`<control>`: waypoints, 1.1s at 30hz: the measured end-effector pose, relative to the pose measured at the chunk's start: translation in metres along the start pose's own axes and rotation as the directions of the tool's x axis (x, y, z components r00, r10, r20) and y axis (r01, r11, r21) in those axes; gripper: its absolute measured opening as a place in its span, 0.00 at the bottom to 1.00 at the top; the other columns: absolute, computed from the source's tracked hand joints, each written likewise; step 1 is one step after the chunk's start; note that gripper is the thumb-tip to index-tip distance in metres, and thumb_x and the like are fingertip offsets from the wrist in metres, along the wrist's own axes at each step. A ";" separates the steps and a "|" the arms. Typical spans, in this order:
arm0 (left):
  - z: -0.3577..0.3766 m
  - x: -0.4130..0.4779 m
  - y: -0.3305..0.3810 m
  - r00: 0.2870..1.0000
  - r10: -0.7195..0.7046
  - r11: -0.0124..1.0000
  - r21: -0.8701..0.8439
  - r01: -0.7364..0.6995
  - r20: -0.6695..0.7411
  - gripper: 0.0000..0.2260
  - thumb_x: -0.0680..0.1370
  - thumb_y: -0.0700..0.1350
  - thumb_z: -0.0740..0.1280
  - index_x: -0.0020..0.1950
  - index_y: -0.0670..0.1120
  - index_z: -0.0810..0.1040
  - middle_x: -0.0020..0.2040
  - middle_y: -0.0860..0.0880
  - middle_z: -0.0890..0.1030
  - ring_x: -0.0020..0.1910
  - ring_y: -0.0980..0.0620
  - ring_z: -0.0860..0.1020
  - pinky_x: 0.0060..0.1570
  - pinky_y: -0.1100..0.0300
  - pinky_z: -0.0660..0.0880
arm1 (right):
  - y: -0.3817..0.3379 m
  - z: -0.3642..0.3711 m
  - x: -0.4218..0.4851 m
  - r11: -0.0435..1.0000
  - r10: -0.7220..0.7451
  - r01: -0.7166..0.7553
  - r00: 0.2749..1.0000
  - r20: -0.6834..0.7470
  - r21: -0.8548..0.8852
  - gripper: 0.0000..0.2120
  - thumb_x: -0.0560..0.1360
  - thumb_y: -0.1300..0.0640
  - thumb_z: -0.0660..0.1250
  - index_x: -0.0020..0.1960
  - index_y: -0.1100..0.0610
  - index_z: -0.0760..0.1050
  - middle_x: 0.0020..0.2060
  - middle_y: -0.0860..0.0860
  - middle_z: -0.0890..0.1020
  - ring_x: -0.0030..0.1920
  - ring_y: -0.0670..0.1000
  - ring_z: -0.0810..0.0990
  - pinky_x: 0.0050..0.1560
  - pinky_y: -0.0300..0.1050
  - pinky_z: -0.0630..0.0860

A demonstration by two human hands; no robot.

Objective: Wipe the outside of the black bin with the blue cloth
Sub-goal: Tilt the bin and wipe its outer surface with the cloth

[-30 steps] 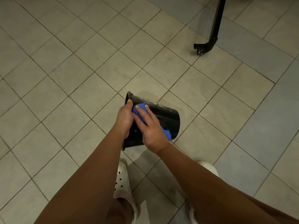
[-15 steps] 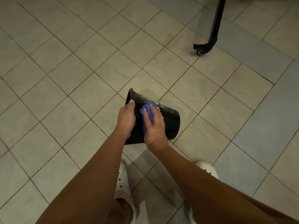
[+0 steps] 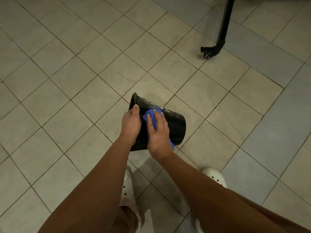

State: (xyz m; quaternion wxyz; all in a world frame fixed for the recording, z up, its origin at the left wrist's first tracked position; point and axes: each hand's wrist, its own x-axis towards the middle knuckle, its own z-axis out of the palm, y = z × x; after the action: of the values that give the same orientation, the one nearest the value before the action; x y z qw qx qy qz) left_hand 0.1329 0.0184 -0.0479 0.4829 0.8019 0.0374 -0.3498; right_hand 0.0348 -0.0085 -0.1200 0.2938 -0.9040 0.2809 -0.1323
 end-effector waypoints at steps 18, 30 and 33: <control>-0.013 0.006 0.009 0.966 -0.238 0.963 -0.103 0.248 0.104 0.24 0.81 0.61 0.55 0.65 0.46 0.77 0.55 0.40 0.82 0.56 0.40 0.80 0.64 0.41 0.73 | 0.044 -0.017 0.001 0.989 -0.123 0.134 0.978 0.167 -0.057 0.33 0.74 0.60 0.65 0.75 0.56 0.55 0.75 0.56 0.53 0.75 0.60 0.48 0.71 0.61 0.54; -0.006 0.008 0.008 0.993 -0.112 0.993 0.031 0.111 0.046 0.24 0.85 0.58 0.50 0.62 0.44 0.78 0.53 0.44 0.82 0.54 0.45 0.81 0.61 0.46 0.76 | 0.037 -0.006 -0.007 0.990 -0.110 0.119 0.988 0.112 -0.070 0.34 0.73 0.62 0.64 0.75 0.60 0.53 0.75 0.59 0.51 0.75 0.62 0.46 0.71 0.59 0.50; -0.006 0.010 0.006 0.994 -0.105 0.994 0.016 0.105 0.025 0.23 0.85 0.58 0.51 0.64 0.44 0.77 0.54 0.43 0.81 0.55 0.44 0.80 0.61 0.46 0.75 | 0.047 -0.009 -0.005 0.990 -0.053 0.074 0.985 0.165 -0.121 0.34 0.76 0.58 0.62 0.76 0.58 0.48 0.76 0.58 0.48 0.75 0.59 0.43 0.72 0.60 0.51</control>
State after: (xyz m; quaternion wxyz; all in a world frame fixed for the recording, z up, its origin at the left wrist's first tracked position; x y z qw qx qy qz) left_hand 0.1458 0.0173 -0.0474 0.4583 0.7979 0.0707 -0.3851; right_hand 0.0069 -0.0407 -0.1417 0.2532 -0.9371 0.2350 -0.0500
